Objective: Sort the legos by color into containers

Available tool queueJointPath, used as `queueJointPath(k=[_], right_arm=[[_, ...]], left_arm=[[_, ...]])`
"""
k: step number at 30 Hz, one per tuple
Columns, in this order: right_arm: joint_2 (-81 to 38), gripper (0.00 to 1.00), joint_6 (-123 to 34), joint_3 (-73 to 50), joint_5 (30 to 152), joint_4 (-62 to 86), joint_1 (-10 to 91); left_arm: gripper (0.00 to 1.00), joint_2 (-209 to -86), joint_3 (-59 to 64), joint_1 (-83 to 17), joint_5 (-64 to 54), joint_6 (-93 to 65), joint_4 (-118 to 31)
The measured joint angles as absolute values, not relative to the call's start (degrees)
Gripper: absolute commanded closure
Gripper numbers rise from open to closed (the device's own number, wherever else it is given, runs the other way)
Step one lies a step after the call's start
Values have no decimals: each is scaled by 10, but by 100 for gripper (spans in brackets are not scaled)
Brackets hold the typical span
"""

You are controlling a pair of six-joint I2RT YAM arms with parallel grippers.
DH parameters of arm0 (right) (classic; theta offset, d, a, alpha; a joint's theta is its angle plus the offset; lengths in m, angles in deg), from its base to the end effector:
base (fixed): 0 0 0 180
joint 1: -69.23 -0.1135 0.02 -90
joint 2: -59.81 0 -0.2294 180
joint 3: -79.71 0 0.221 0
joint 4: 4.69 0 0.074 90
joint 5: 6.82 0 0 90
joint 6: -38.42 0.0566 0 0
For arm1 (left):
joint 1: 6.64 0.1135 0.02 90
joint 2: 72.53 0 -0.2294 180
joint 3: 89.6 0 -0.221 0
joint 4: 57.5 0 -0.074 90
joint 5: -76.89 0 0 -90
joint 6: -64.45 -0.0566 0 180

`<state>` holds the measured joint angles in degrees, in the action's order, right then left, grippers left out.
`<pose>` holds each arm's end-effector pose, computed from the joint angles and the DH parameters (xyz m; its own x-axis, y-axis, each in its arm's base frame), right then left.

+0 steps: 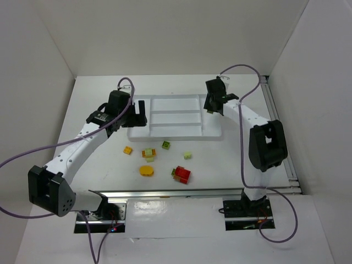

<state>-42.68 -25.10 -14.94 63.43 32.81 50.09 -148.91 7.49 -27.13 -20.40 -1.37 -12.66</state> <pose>0.3634 0.1059 0.2168 -0.6390 0.2224 -0.7363 0.2243 0.9696 0.0983 0.2720 -0.0940 0.2809 -0.6338 -0.1969 -0.7480 -0.0062 0.9683 -0.2496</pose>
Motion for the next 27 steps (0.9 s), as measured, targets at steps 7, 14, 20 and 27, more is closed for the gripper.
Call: queueJointPath(k=[7, 14, 20, 27], right_arm=[[-531, 5, -270, -246, 632, 333, 516], [-422, 48, -288, -150, 631, 318, 489], [-238, 24, -283, 7, 672, 320, 386], [-272, 1, -276, 70, 731, 334, 267]], left_arm=[[1, -1488, 86, -284, -189, -13, -126], [1, -1488, 85, -287, -202, -13, -120], [1, -1490, 71, -287, -234, -12, -116], [1, -1515, 45, -287, -240, -12, -120]])
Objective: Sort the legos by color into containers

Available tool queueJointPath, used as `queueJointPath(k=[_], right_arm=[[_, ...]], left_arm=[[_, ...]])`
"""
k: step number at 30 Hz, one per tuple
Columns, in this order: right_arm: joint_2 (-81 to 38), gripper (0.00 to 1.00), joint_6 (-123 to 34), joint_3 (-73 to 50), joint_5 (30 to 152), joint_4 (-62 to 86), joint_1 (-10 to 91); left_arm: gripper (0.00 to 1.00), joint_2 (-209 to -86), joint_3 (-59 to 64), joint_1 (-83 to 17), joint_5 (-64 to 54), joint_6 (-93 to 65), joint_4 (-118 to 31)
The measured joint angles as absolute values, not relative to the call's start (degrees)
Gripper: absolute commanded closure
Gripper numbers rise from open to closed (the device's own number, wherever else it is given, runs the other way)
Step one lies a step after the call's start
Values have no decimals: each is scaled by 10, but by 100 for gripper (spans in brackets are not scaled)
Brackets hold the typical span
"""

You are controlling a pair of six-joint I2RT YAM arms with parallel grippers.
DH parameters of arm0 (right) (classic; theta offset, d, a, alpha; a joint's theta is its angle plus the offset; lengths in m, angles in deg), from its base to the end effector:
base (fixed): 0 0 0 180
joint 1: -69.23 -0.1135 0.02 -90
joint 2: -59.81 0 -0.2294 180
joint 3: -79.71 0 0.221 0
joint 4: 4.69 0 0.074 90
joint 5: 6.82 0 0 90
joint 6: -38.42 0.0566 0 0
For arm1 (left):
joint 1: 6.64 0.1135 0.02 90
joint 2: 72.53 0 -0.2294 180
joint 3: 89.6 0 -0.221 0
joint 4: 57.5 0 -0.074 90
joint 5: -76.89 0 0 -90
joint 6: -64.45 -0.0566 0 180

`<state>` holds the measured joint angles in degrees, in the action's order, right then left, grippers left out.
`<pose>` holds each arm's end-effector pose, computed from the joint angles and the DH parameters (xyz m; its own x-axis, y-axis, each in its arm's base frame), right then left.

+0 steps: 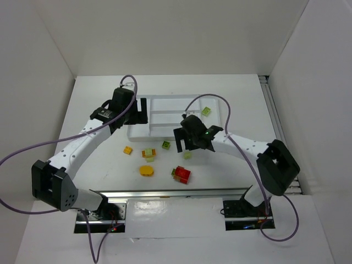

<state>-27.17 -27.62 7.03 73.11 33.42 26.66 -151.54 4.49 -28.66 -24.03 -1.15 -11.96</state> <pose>0.2285 0.1965 0.1852 -0.7719 -0.1661 -0.6137 -0.2999 0.9462 0.1211 0.2792 -0.1014 0.2843 -0.6226 -0.1857 -0.7602 -0.0288 0.9762 -0.2149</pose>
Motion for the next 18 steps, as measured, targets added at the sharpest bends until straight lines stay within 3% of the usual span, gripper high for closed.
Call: queueJointPath(k=[6, 10, 14, 15, 16, 18], right_arm=[[-341, 3, -275, 68, 742, 345, 247], [-373, 19, -279, 62, 748, 348, 245], [-381, 45, -278, 62, 753, 351, 236], [-381, 59, -277, 62, 753, 351, 234], [-381, 64, -276, 62, 751, 352, 232], [-378, 65, -269, 60, 746, 358, 231]], left_arm=[[1, -1523, 45, -289, -235, -11, -117], [1, -1523, 45, -291, -235, -12, -117], [1, -1523, 45, -292, -235, -12, -117], [1, -1523, 45, -292, -235, -12, -117], [1, -1523, 45, -292, -235, -12, -117], [1, -1523, 45, -292, -235, -12, -117]])
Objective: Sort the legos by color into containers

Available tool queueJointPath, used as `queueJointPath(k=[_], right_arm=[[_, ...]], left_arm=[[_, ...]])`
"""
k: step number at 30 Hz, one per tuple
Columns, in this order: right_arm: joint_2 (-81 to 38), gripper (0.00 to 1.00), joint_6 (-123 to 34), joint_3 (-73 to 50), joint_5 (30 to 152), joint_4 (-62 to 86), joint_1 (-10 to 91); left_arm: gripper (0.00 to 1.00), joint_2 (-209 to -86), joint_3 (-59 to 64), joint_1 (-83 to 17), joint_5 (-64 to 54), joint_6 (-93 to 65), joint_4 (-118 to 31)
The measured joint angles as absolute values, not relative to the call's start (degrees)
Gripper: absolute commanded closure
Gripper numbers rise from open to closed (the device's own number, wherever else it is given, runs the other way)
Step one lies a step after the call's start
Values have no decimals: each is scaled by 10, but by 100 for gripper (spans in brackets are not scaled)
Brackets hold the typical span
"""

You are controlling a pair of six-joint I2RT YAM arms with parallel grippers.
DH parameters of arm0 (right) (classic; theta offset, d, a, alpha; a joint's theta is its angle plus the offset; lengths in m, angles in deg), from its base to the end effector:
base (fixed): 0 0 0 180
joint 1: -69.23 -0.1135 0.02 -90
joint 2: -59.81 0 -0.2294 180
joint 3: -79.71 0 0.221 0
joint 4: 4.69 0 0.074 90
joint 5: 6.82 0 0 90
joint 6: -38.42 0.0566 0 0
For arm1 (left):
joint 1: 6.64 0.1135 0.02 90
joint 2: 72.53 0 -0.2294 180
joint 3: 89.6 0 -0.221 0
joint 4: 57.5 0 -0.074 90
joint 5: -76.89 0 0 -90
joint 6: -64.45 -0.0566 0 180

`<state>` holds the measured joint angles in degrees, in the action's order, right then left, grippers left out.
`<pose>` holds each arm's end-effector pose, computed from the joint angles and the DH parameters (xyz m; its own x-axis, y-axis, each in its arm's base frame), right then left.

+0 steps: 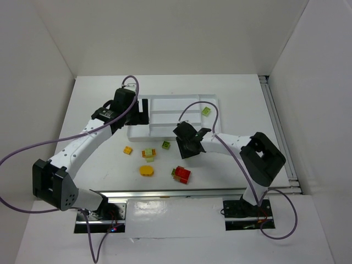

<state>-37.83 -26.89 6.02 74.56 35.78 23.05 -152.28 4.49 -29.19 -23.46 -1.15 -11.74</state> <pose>0.2198 0.2168 0.1339 -0.8467 -0.2858 -0.4488 -0.3466 0.9363 0.0575 0.2799 -0.1052 0.2803 -0.6391 -0.1746 -0.7490 -0.0161 0.9767 -0.2140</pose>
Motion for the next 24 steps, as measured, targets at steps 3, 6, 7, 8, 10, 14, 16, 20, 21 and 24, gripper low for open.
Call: queueJointPath(k=[3, 6, 7, 8, 10, 14, 16, 20, 21, 24], right_arm=[[-362, 65, -263, 48, 713, 385, 231], [-329, 65, -259, 23, 682, 398, 250], [-318, 65, -260, 11, 674, 397, 266], [-308, 65, -260, -1, 668, 395, 286], [-299, 65, -261, -26, 655, 390, 334], [-320, 64, -270, -73, 635, 374, 423], [-347, 62, -274, -96, 628, 367, 452], [-423, 18, -281, -141, 631, 351, 486], [-441, 13, -280, -149, 633, 347, 491], [-481, 4, -288, -168, 638, 346, 501]], left_arm=[[1, -1523, 45, -292, -234, -12, -117], [2, -1523, 44, -292, -227, -9, -107], [2, -1523, 45, -292, -221, -5, -102], [2, -1521, 45, -293, -217, 1, -96], [2, -1513, 50, -297, -211, 11, -87], [2, -1466, 94, -320, -211, 44, -69], [2, -1441, 122, -331, -218, 58, -54], [2, -1410, 162, -338, -234, 90, -21], [4, -1405, 169, -339, -238, 96, -15], [7, -1391, 188, -340, -267, 133, 3]])
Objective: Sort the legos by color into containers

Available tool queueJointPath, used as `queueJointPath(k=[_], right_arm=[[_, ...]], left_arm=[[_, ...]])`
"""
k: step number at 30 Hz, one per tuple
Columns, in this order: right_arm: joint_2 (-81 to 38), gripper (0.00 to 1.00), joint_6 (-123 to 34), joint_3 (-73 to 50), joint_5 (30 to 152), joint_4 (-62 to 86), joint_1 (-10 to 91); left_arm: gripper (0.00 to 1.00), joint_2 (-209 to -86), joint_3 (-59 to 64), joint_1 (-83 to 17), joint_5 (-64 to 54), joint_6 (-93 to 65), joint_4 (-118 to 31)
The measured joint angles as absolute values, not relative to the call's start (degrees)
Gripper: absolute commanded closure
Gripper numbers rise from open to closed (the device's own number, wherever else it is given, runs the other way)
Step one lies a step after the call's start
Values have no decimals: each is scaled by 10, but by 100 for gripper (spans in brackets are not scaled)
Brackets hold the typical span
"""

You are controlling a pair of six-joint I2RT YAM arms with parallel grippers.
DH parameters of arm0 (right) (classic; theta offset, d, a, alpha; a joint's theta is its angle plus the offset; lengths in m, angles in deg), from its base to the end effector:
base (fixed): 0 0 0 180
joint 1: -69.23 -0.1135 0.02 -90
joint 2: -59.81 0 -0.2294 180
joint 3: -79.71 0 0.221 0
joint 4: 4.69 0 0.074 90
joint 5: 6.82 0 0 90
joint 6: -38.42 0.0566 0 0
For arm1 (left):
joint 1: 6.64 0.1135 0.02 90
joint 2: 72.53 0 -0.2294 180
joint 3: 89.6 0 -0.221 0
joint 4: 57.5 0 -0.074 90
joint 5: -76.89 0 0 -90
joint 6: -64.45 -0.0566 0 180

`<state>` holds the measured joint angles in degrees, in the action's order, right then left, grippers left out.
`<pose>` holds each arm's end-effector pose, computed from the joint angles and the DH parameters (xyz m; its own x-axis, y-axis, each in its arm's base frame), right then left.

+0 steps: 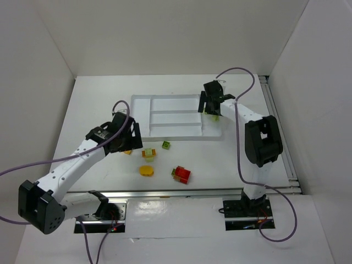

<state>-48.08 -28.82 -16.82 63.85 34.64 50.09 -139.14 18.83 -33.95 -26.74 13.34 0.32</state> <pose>0.3726 0.1095 0.1897 -0.7171 0.1375 -0.6833 0.1802 0.9836 0.0089 0.2078 -0.0923 0.2403 -0.7519 -0.2984 -0.5879 -0.1960 0.9526 -0.2328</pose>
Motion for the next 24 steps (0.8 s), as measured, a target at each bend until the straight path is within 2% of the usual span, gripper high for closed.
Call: queueJointPath(k=[4, 11, 18, 24], right_arm=[[-480, 4, -290, -174, 642, 347, 502], [-398, 4, -292, -154, 653, 346, 502], [-307, 4, -292, -118, 662, 342, 502], [-298, 3, -292, -91, 665, 348, 502]], left_arm=[[17, -1404, 194, -318, -293, 190, 33], [17, -1494, 205, -239, -290, 249, 32], [18, -1596, 195, -208, -268, 272, -4], [21, -1632, 190, -205, -252, 292, -33]])
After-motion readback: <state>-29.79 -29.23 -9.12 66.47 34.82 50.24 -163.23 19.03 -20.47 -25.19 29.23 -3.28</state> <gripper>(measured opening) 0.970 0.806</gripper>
